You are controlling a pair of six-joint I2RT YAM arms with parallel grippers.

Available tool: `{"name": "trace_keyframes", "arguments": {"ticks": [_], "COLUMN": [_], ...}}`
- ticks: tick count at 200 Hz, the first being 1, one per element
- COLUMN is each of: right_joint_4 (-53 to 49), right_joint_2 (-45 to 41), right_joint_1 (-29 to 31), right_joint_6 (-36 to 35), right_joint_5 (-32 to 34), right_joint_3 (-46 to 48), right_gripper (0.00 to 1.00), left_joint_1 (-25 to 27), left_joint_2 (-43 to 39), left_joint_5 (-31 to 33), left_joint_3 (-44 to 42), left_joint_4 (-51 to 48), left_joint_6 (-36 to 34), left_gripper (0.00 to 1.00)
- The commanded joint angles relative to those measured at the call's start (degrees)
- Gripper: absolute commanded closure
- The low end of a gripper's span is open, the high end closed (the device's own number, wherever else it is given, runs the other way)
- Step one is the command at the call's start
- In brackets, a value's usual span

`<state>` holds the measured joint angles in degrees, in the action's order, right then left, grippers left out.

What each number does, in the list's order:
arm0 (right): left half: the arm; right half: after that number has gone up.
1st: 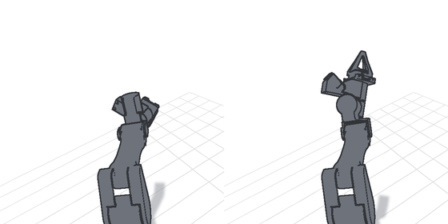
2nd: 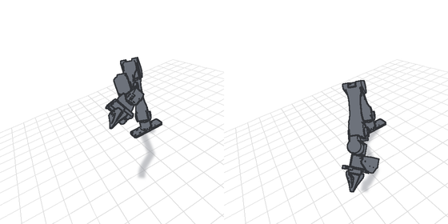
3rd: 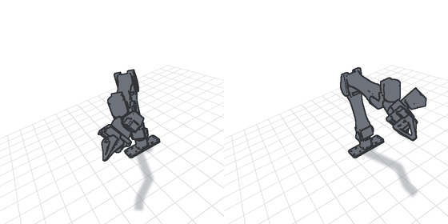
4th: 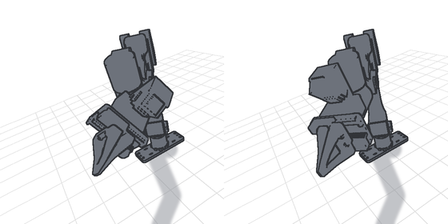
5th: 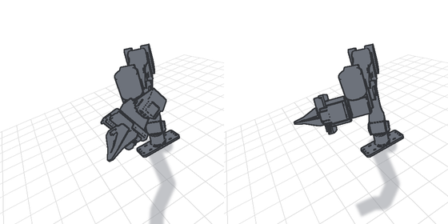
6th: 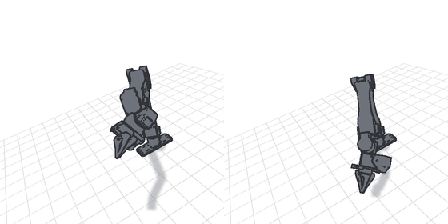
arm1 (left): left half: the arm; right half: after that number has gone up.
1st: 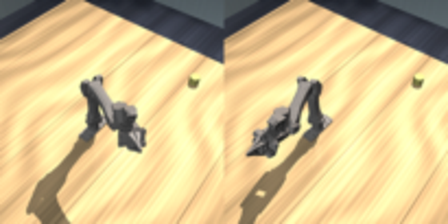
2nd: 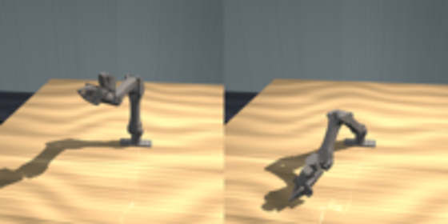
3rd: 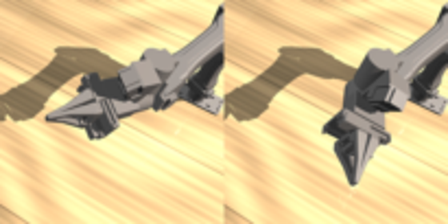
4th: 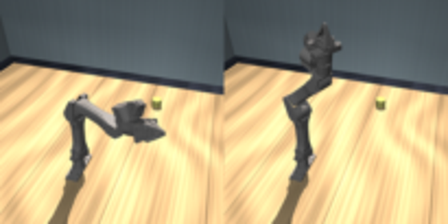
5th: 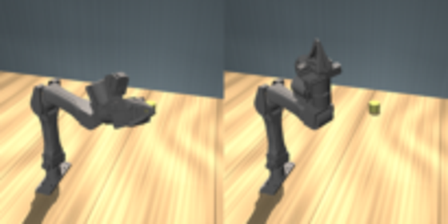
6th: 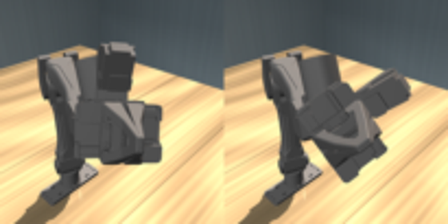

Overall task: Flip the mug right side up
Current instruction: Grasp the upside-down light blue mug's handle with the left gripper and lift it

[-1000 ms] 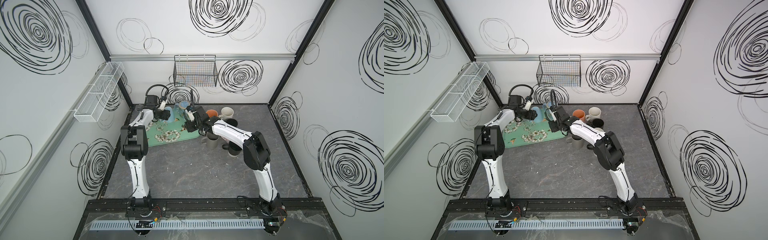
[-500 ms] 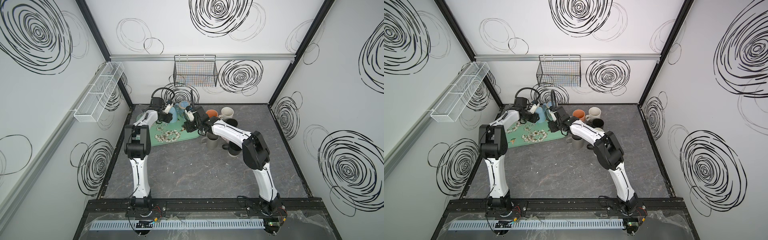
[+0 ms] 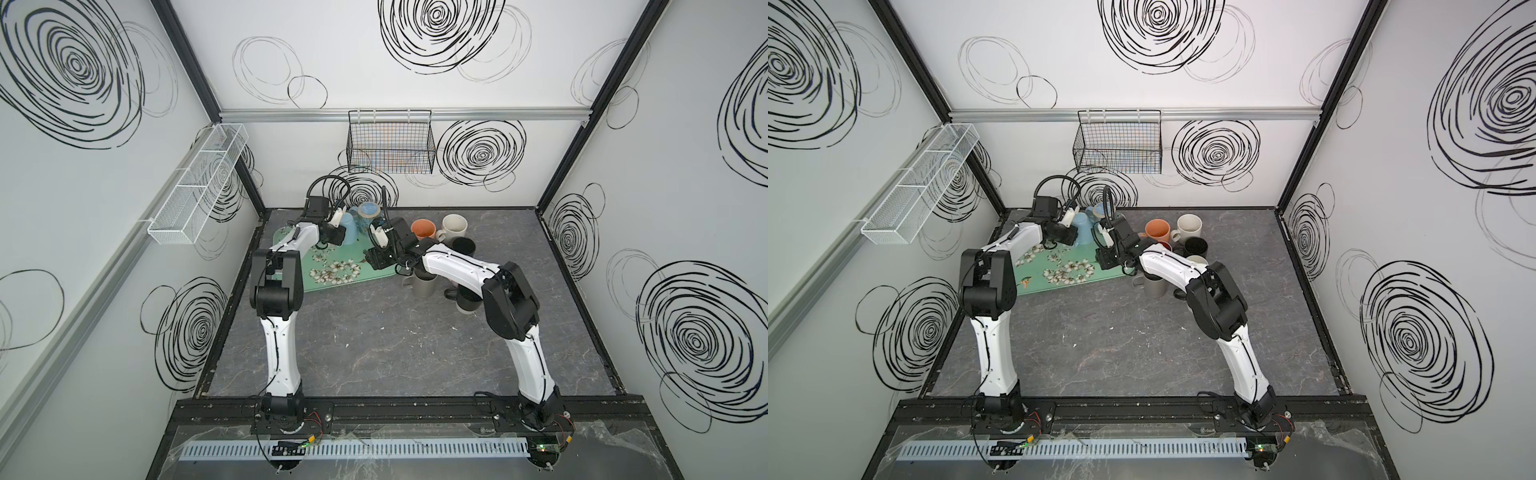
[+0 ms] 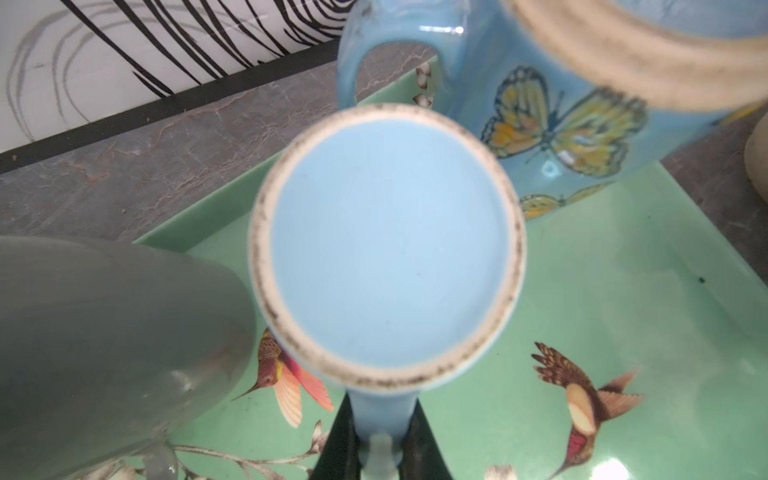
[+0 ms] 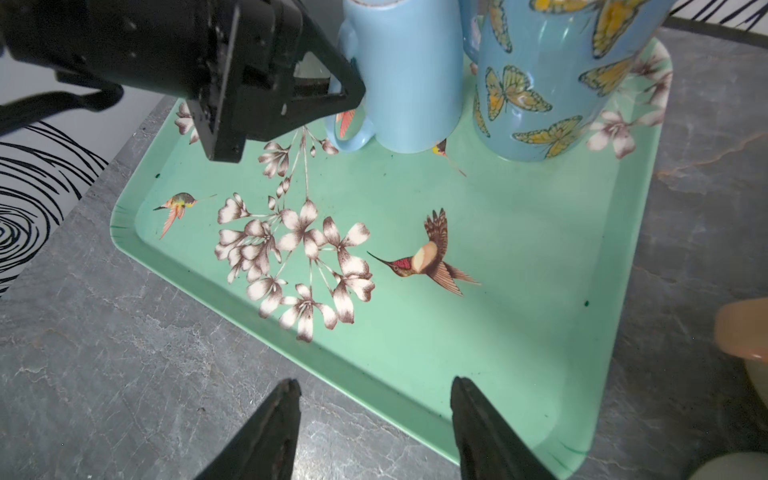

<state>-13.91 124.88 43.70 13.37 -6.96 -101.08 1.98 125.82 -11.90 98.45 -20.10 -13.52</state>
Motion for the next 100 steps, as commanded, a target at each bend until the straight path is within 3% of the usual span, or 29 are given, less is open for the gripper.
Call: {"name": "trace_keyframes", "arguments": {"ticks": [1,57,100], "right_joint_4": [1.29,5.96,12.38], "right_joint_2": [-3.26,-10.73,-16.15], "right_joint_1": [0.08,-0.99,-3.54], "right_joint_6": [2.72,7.71,14.46], "right_joint_5": [-0.43,-2.41,-7.43], "right_joint_3": [1.05,6.94,13.03], "right_gripper": [0.37,0.36,0.36], "left_joint_1": [0.56,0.48,-1.15], "left_joint_2": [-4.63,-18.62,-31.31], "left_joint_5": [-0.55,-7.16,-14.75], "left_joint_3": [-3.71,-18.64,-35.87], "left_joint_4": [2.73,13.83,36.00], "left_joint_6": [1.66,12.12,28.46], "left_gripper": [1.00,1.00,1.00]}}
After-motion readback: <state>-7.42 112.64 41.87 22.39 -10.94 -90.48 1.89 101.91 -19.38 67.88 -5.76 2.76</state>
